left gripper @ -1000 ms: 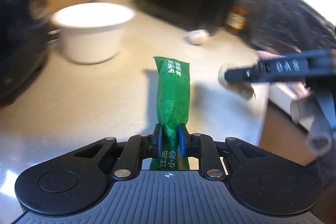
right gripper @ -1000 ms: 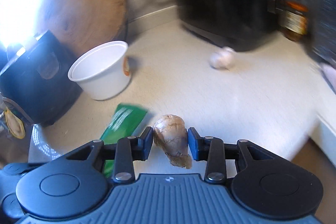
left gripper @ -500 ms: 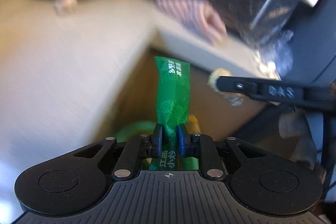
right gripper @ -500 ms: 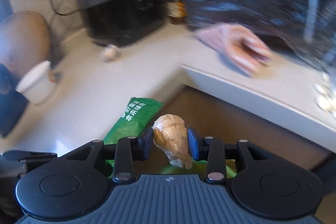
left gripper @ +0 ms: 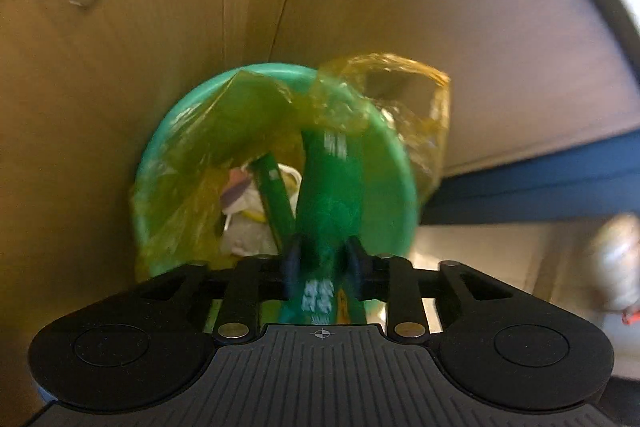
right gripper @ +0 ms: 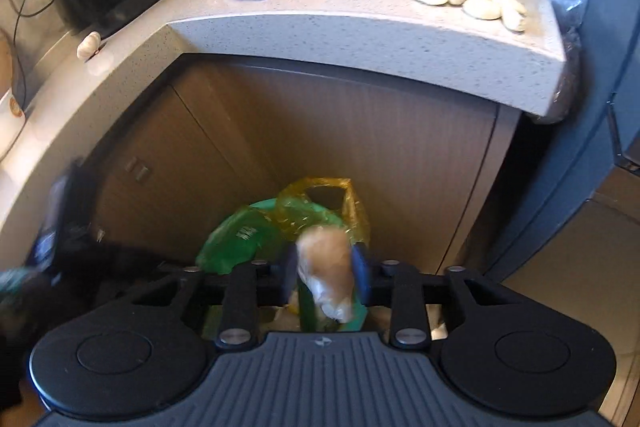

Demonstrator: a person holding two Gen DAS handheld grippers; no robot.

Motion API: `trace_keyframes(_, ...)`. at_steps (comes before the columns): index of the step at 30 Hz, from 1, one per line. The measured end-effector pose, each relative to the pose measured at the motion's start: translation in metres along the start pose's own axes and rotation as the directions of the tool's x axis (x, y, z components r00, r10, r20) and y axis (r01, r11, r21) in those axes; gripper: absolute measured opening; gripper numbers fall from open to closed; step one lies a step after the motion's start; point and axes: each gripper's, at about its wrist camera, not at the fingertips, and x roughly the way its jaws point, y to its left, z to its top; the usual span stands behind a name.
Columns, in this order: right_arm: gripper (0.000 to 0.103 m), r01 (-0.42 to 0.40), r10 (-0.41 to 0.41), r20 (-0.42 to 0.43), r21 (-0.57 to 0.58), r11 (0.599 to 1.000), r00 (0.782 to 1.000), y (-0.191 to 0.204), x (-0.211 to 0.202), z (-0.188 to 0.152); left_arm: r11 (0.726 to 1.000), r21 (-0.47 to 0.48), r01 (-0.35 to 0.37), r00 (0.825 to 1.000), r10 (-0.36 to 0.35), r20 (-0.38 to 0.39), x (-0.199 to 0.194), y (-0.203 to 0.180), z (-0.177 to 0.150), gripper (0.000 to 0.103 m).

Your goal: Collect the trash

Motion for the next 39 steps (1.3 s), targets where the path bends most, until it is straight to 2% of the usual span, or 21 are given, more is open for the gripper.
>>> trace_keyframes(2,0.027,0.018,-0.018,-0.001,0.012,1.000,1.000,-0.005,0.001,-0.009,0.999,-0.031,0.024,1.000,-0.023,0.013,0.011,0.004,0.006,0.033)
trace_keyframes(3,0.023,0.011,-0.011,-0.014,0.024,1.000,1.000,-0.007,0.002,-0.011,0.998,-0.053,0.037,0.999,-0.035,0.022,0.011,0.006,0.007,0.033)
trace_keyframes(6,0.020,-0.065,0.069,-0.056,0.070,0.995,0.996,-0.021,0.010,-0.013,0.991,-0.111,0.069,0.995,-0.061,0.080,0.001,0.009,0.004,0.033)
trace_keyframes(7,0.020,-0.069,0.073,-0.058,0.079,0.995,0.996,-0.026,0.014,-0.012,0.991,-0.113,0.074,0.993,-0.063,0.095,-0.005,0.009,0.003,0.033)
trace_keyframes(10,0.020,-0.057,0.062,-0.055,0.079,0.995,0.997,-0.043,0.022,-0.011,0.995,-0.090,0.047,0.992,-0.035,0.122,-0.018,0.004,-0.004,0.033)
trace_keyframes(13,0.020,-0.026,0.034,-0.101,0.082,0.996,0.994,-0.060,0.034,-0.020,0.994,-0.096,0.061,0.991,-0.049,0.123,-0.023,0.003,-0.015,0.033)
trace_keyframes(16,0.021,0.029,-0.013,-0.172,0.088,0.996,0.985,-0.072,0.051,-0.041,0.984,-0.167,0.059,0.994,-0.043,0.098,-0.017,0.009,-0.026,0.032)
trace_keyframes(19,0.021,0.057,-0.017,-0.238,0.160,0.986,0.971,-0.079,0.064,-0.071,0.981,-0.187,0.061,0.994,-0.042,0.104,-0.015,0.009,-0.036,0.032)
trace_keyframes(24,0.021,0.044,0.022,-0.272,0.236,0.971,0.962,-0.066,0.069,-0.109,0.983,-0.181,0.033,0.989,-0.006,0.145,-0.018,0.005,-0.044,0.032)
trace_keyframes(28,0.021,0.073,0.004,-0.248,0.301,0.951,0.969,-0.060,0.058,-0.135,0.985,-0.164,-0.042,0.965,0.083,0.250,-0.035,0.001,-0.042,0.032)
trace_keyframes(31,0.021,0.146,-0.043,-0.247,0.418,0.897,0.968,-0.072,0.047,-0.160,0.991,-0.097,-0.087,0.945,0.113,0.307,-0.044,-0.001,-0.039,0.032)
trace_keyframes(33,0.021,0.227,-0.113,-0.250,0.494,0.839,0.962,-0.085,0.031,-0.181,0.993,-0.043,-0.106,0.946,0.114,0.304,-0.043,-0.001,-0.036,0.032)
trace_keyframes(35,0.021,0.296,-0.192,-0.237,0.562,0.772,0.952,-0.097,0.008,-0.204,0.993,-0.005,-0.118,0.954,0.114,0.278,-0.038,0.001,-0.034,0.032)
trace_keyframes(36,0.021,0.335,-0.238,-0.239,0.588,0.736,0.941,-0.104,-0.003,-0.215,0.993,0.006,-0.116,0.957,0.110,0.270,-0.034,0.002,-0.034,0.032)
trace_keyframes(39,0.021,0.454,-0.365,-0.280,0.658,0.601,0.888,-0.119,-0.040,-0.251,0.993,0.039,-0.110,0.971,0.099,0.218,-0.017,0.002,-0.039,0.032)
